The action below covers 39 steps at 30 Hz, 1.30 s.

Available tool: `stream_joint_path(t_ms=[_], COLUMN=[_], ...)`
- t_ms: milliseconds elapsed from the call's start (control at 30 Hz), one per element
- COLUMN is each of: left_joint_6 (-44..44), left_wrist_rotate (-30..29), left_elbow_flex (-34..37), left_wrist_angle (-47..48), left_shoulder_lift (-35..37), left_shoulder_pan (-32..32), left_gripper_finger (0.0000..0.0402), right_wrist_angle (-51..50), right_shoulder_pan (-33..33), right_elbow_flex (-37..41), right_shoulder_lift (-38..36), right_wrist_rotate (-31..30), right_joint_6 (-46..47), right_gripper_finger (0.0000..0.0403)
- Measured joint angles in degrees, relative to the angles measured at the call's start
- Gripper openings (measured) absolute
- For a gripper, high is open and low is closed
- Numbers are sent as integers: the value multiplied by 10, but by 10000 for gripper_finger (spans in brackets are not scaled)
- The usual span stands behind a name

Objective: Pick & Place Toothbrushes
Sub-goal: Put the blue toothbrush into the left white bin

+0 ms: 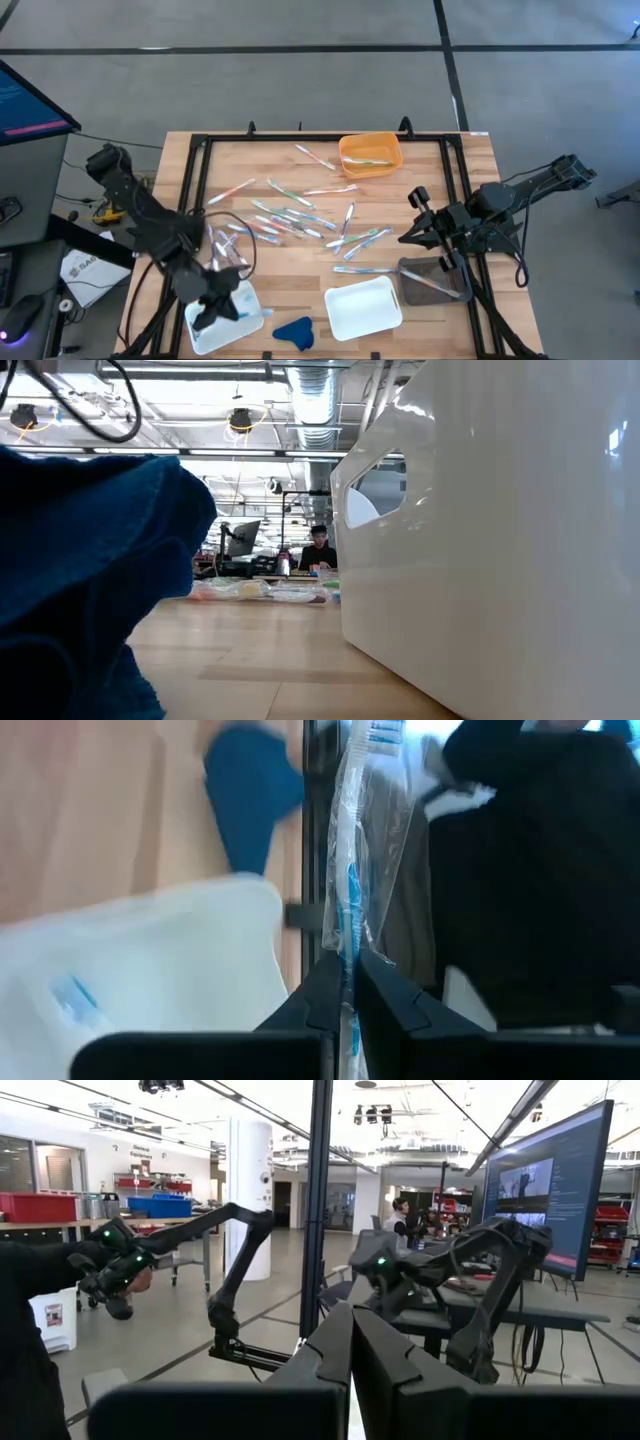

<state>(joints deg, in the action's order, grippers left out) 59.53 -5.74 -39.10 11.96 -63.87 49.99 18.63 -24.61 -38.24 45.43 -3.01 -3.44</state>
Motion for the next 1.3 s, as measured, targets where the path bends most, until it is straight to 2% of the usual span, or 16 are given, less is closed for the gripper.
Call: stream_joint_path(t_ms=[233, 700, 933, 1300], left_joint_6=[12, 74, 85, 89], left_wrist_rotate=[18, 38, 44, 106], left_elbow_flex=[-3, -4, -4, -4], left_wrist_angle=[32, 142, 153, 162], left_shoulder_lift=[-46, -34, -34, -81], left_shoulder_pan=[24, 42, 42, 36], left_gripper_finger=[9, 9, 10, 10], right_wrist_angle=[-1, -2, -2, -2], right_shoulder_pan=[0, 0, 0, 0], right_elbow_flex=[0, 0, 0, 0], right_shoulder_lift=[0, 0, 0, 0], right_wrist_rotate=[0, 0, 0, 0], right_joint_6=[0, 0, 0, 0], right_gripper_finger=[0, 0, 0, 0])
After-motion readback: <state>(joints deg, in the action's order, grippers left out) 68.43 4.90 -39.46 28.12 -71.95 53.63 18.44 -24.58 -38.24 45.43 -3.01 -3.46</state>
